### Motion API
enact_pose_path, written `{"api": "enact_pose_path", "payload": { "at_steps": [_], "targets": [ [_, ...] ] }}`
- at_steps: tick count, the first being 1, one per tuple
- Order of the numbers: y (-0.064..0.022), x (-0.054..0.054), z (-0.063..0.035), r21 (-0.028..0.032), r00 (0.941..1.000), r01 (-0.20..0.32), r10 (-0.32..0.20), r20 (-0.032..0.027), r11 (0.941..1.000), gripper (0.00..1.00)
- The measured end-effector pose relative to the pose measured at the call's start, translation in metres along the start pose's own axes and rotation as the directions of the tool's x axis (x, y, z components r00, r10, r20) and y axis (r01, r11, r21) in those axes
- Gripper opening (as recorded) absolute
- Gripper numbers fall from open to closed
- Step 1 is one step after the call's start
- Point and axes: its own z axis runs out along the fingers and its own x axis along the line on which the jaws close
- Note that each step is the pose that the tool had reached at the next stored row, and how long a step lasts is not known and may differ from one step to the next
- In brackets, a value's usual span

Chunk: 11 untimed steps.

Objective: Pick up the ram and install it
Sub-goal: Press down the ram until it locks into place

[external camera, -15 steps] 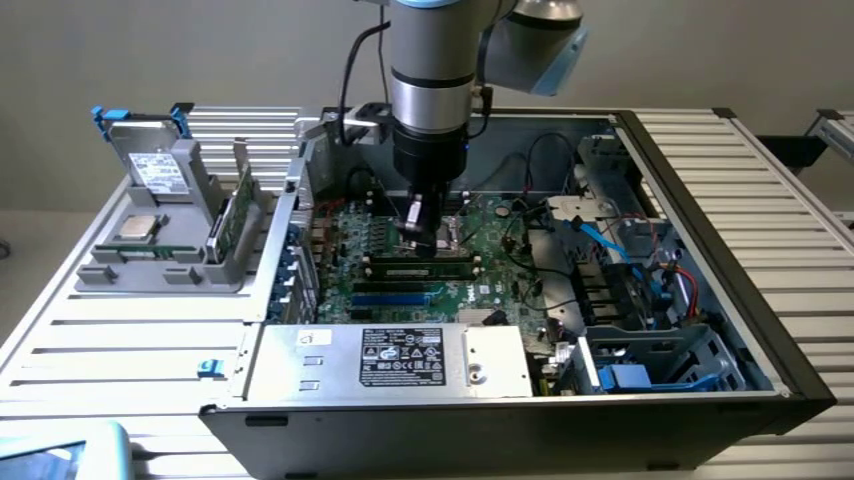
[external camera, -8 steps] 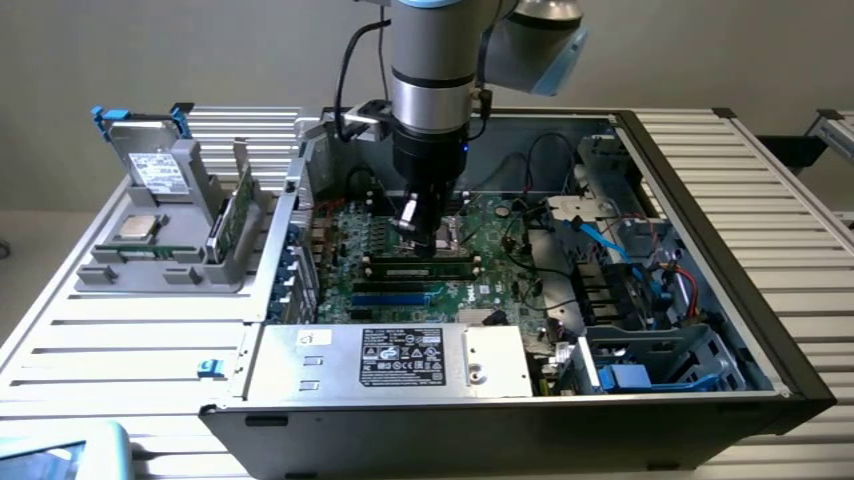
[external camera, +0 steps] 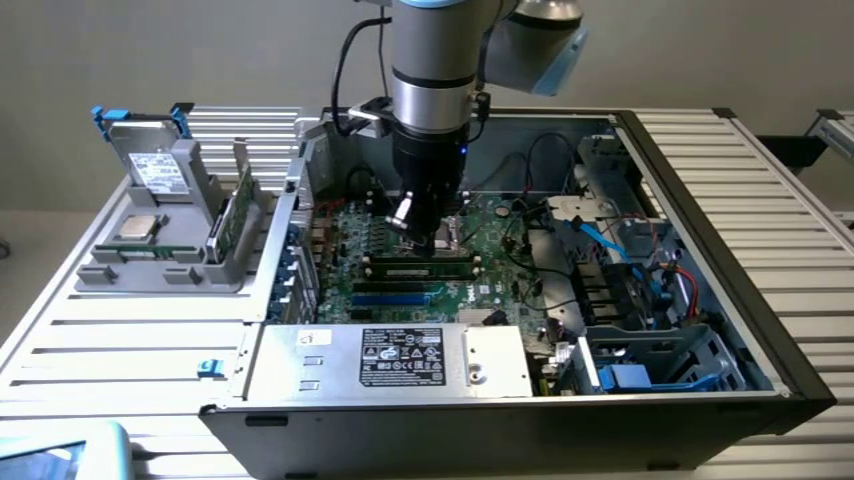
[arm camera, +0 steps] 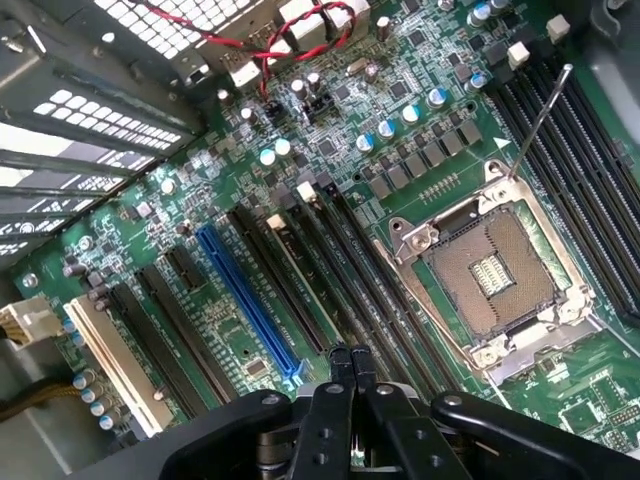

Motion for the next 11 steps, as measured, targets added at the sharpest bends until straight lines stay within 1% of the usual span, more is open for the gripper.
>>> {"api": "enact_pose_path", "payload": {
  "at_steps": [3,5,8,11],
  "targets": [
    [0.0,0.0,0.0,-0.0033,0.999,-0.044,0.044,-0.0012,0.999,0.11],
    [0.0,0.0,0.0,-0.0055,0.9972,-0.075,0.075,-0.002,0.9972,0.11],
    [0.0,0.0,0.0,-0.009,0.9926,-0.122,0.122,-0.0034,0.9925,0.11],
    [0.0,0.0,0.0,-0.0121,0.9861,-0.166,0.166,-0.0051,0.986,0.11]
  ]
}}
